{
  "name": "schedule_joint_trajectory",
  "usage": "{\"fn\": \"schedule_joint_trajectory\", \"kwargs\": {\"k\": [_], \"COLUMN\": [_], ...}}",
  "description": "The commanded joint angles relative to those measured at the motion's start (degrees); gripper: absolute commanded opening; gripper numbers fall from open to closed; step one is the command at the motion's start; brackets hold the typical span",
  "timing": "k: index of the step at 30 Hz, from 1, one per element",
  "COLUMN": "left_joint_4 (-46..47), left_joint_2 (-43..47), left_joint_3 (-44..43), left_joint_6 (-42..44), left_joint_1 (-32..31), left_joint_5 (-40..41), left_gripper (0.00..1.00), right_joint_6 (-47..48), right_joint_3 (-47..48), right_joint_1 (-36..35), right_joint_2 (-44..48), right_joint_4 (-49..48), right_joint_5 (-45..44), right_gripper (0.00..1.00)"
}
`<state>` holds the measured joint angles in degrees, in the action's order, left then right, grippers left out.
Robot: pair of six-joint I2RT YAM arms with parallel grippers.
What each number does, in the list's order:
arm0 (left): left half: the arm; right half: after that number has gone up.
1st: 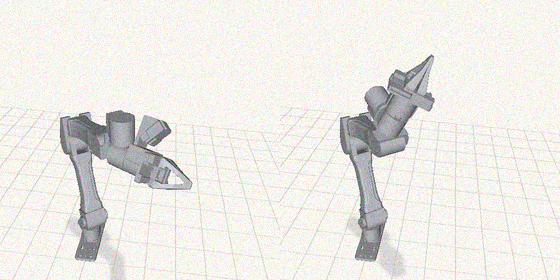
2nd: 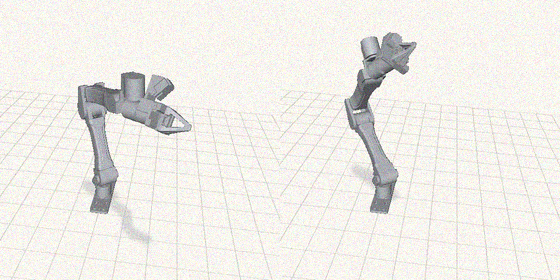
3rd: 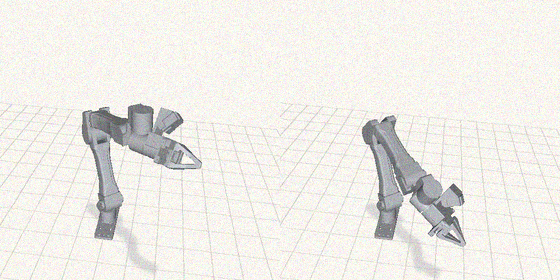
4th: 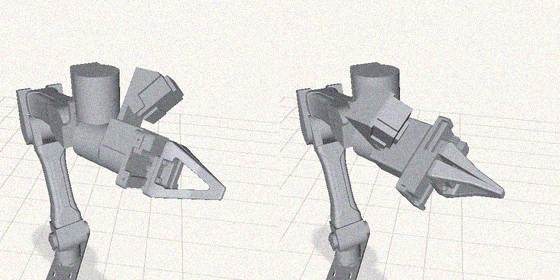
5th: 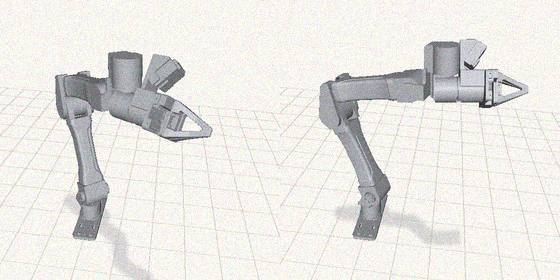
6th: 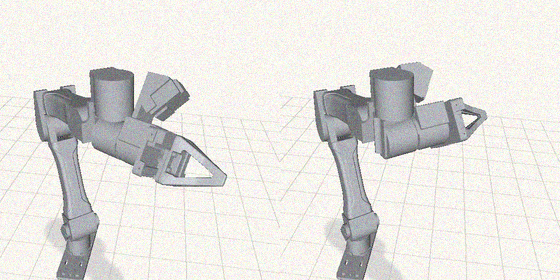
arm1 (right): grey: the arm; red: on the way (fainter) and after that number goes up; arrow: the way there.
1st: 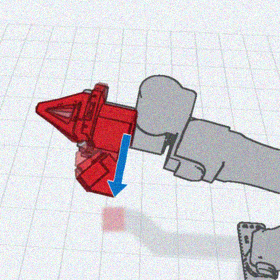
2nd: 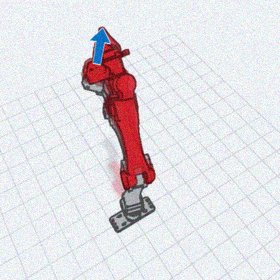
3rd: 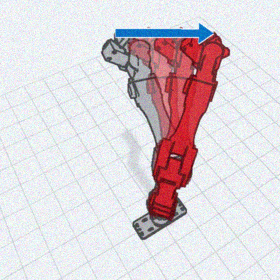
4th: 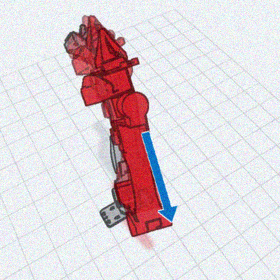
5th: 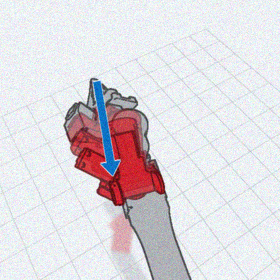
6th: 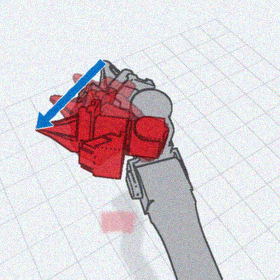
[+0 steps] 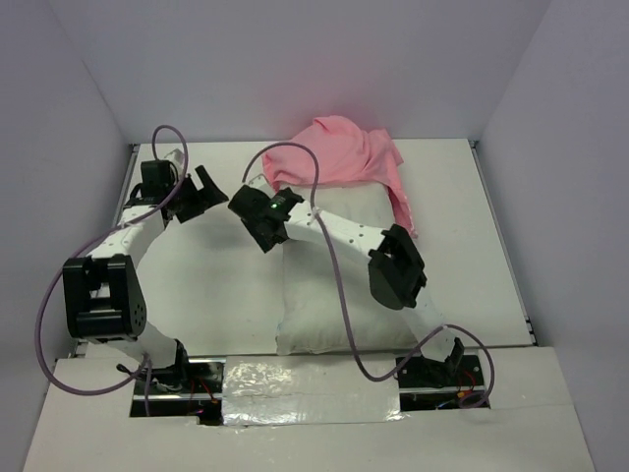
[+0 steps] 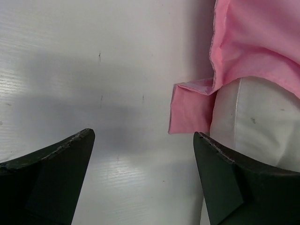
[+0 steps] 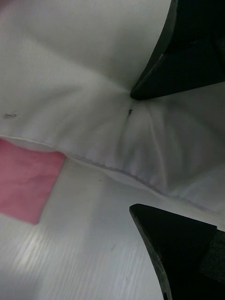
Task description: Put the pillow into the pillowcase
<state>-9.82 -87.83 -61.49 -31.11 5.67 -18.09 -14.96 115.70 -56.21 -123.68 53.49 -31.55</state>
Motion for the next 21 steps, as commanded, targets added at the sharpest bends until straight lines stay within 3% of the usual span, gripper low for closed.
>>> {"fn": "schedule_joint_trajectory", "kwargs": {"k": [1, 3, 5, 6, 7, 8, 9, 12, 15, 18, 21], "left_joint_4": [2.5, 3.7, 5.7, 5.9, 6.0, 6.3, 7.6, 9.3, 6.7, 6.6, 12.2], "left_joint_2": [-2.4, -3.2, -3.6, -3.8, -4.0, -4.5, -4.9, -6.4, -7.3, -9.4, -12.4], "left_joint_3": [-1.6, -1.1, -0.6, -0.6, -0.6, -0.6, -0.6, -0.7, -2.7, -4.5, -5.7], "left_joint_6": [3.5, 3.9, 4.6, 5.1, 5.6, 7.3, 7.8, 12.5, 19.8, 23.2, 19.7], "left_joint_1": [0.1, 0.1, 0.0, 0.1, 0.0, 0.0, 0.0, -1.6, -8.3, -14.5, -17.1], "left_joint_5": [-3.4, -4.6, -6.7, -7.7, -8.2, -10.2, -11.4, -19.5, -17.7, -15.6, -22.1], "left_gripper": [0.99, 0.99, 0.99, 0.99, 0.99, 0.99, 0.99, 0.99, 0.99, 0.99, 0.99], "right_joint_6": [-3.0, -5.0, -5.0, -5.3, -5.3, -5.3, -4.4, 0.9, 5.1, 6.1, 6.7], "right_joint_3": [2.3, 1.3, -0.1, -0.9, -1.7, -3.6, -4.9, -12.1, -16.8, -17.7, -18.6], "right_joint_1": [0.4, 0.8, 1.3, 1.4, 2.2, 2.7, 3.5, 4.3, 5.8, 7.2, 8.0], "right_joint_2": [-3.0, -5.2, -6.0, -6.0, -5.6, -4.9, -2.1, 5.8, 16.3, 22.2, 25.3], "right_joint_4": [12.5, 15.0, 16.5, 16.6, 15.9, 15.1, 11.9, 2.9, -9.6, -11.1, -11.6], "right_joint_5": [-5.3, -6.8, -9.5, -10.5, -11.3, -11.3, -11.0, -8.4, -0.8, 3.2, 4.7], "right_gripper": [1.0, 0.99, 0.88, 0.72, 0.46, 0.33, 0.0, 0.0, 0.0, 0.0, 0.0]}}
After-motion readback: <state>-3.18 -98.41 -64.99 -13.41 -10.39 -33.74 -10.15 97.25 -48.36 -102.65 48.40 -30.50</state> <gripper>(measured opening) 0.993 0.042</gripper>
